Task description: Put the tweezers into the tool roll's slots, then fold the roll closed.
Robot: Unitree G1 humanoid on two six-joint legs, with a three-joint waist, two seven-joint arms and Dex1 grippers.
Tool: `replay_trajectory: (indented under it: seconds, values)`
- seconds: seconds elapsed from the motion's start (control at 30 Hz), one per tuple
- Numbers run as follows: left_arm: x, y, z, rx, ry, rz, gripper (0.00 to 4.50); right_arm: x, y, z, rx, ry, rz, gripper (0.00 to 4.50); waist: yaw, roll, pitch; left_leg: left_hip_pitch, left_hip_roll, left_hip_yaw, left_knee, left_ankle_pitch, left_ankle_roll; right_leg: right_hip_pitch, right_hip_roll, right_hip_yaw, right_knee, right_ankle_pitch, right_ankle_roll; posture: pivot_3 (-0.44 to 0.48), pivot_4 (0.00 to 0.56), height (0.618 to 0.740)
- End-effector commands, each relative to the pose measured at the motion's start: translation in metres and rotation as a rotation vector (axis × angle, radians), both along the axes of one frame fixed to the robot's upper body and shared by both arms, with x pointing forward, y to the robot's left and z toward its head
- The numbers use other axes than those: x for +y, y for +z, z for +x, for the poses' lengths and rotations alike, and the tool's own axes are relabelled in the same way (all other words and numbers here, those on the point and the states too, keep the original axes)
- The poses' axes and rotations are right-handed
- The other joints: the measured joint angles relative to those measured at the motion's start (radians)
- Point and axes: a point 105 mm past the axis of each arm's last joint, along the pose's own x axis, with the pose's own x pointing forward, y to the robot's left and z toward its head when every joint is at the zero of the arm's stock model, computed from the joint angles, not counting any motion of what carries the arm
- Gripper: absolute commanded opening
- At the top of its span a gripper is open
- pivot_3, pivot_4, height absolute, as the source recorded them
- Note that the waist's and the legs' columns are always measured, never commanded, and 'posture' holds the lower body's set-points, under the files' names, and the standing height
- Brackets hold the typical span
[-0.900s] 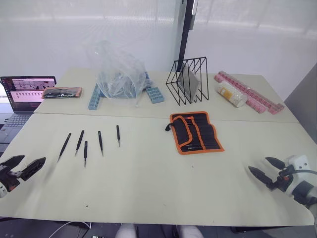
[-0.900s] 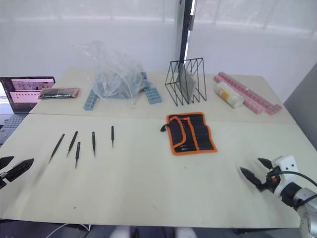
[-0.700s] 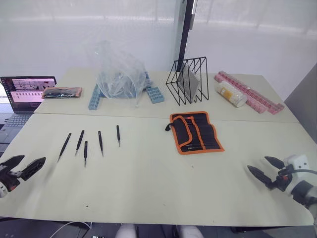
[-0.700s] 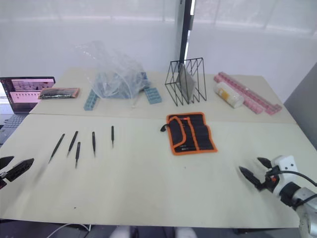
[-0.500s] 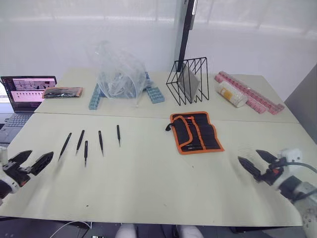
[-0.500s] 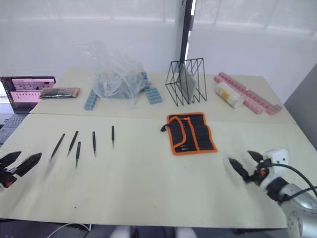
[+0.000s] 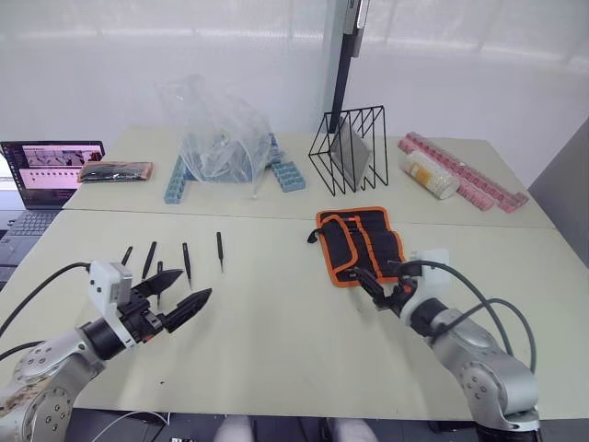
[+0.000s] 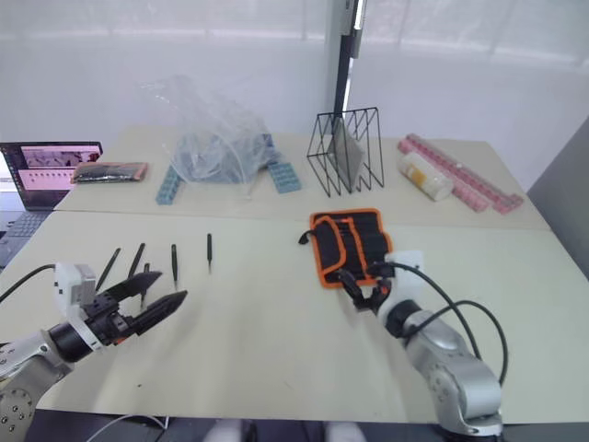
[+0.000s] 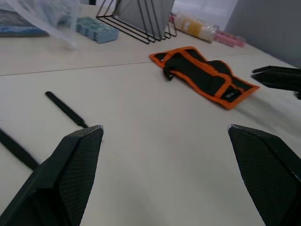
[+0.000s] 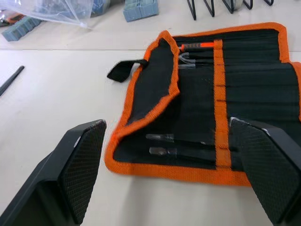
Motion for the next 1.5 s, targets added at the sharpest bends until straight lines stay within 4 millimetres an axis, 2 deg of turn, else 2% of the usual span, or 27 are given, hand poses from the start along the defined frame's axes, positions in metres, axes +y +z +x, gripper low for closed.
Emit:
replay_trajectory:
  seconds: [0.03, 0.2, 0.4, 0.57, 0.7, 1.0, 1.03, 1.23, 1.37, 1.5]
  values:
    - [-0.023, 0.013, -0.005, -0.019, -0.116, 0.012, 4.50, 0.011, 0.000, 0.012, 0.010, -0.034, 0.006, 4.47, -0.002, 0.000, 0.000, 0.000, 0.000, -0.001, 0.000, 0.000, 0.000, 0.000, 0.001, 0.000, 0.000, 0.000, 0.000, 0.000, 0.150, 0.720]
    - [-0.031, 0.020, -0.006, -0.034, -0.159, 0.010, 4.50, 0.011, -0.006, 0.025, 0.045, -0.097, 0.039, 4.47, -0.001, 0.000, 0.000, -0.001, 0.000, -0.001, 0.000, 0.000, 0.000, 0.000, 0.001, 0.001, 0.000, 0.000, 0.000, 0.000, 0.150, 0.720]
    - [-0.032, 0.017, -0.007, -0.037, -0.166, 0.026, 4.50, 0.027, -0.001, 0.027, 0.034, -0.050, 0.093, 4.47, -0.004, 0.000, 0.000, -0.001, 0.000, -0.001, 0.000, 0.000, 0.000, 0.000, 0.001, 0.001, 0.000, 0.000, 0.000, 0.000, 0.150, 0.720]
    - [-0.033, 0.014, -0.007, -0.035, -0.164, 0.029, 4.50, 0.032, 0.001, 0.029, 0.024, -0.043, 0.097, 4.47, -0.003, 0.000, 0.000, -0.001, 0.000, -0.001, 0.000, 0.000, 0.000, 0.000, 0.001, 0.001, 0.000, 0.000, 0.000, 0.000, 0.150, 0.720]
    - [-0.032, 0.012, -0.007, -0.036, -0.159, 0.031, 4.50, 0.032, 0.002, 0.030, 0.012, -0.046, 0.098, 3.35, -0.004, 0.000, 0.000, -0.001, 0.000, -0.001, 0.000, 0.000, 0.000, 0.000, 0.001, 0.001, -0.001, 0.000, 0.000, 0.000, 0.150, 0.720]
    - [-0.033, 0.015, -0.001, -0.044, -0.158, 0.031, 4.50, 0.033, 0.003, 0.030, -0.008, -0.042, 0.090, 0.24, -0.004, 0.000, 0.000, -0.001, 0.000, -0.001, 0.000, 0.000, 0.000, -0.001, 0.001, 0.001, -0.001, 0.000, 0.000, 0.000, 0.150, 0.720]
    - [-0.034, 0.015, 0.000, -0.045, -0.158, 0.032, 4.50, 0.033, 0.003, 0.030, -0.008, -0.042, 0.090, 0.11, -0.005, 0.000, 0.000, -0.001, 0.000, -0.001, 0.000, 0.000, 0.000, -0.001, 0.001, 0.001, -0.001, 0.000, 0.000, 0.000, 0.150, 0.720]
    - [-0.035, 0.017, 0.003, -0.047, -0.158, 0.035, 4.50, 0.036, 0.004, 0.026, -0.032, -0.002, 0.050, 0.11, -0.004, 0.001, 0.000, -0.001, 0.000, -0.001, 0.000, 0.000, 0.000, -0.001, 0.001, 0.001, -0.001, 0.000, 0.000, 0.000, 0.150, 0.720]
    - [-0.036, 0.017, 0.005, -0.050, -0.158, 0.037, 4.50, 0.048, 0.012, 0.017, -0.090, 0.128, -0.005, 0.11, -0.005, 0.001, 0.000, -0.001, 0.000, -0.001, 0.000, 0.000, 0.000, -0.001, 0.001, 0.001, -0.001, 0.000, 0.000, 0.000, 0.150, 0.720]
    - [-0.036, 0.017, 0.005, -0.051, -0.158, 0.039, 4.50, 0.058, 0.009, 0.005, -0.135, 0.282, -0.149, 0.11, -0.004, 0.001, 0.001, -0.001, -0.001, -0.001, 0.000, 0.000, 0.001, -0.001, 0.001, 0.001, -0.001, 0.000, 0.001, 0.000, 0.150, 0.720]
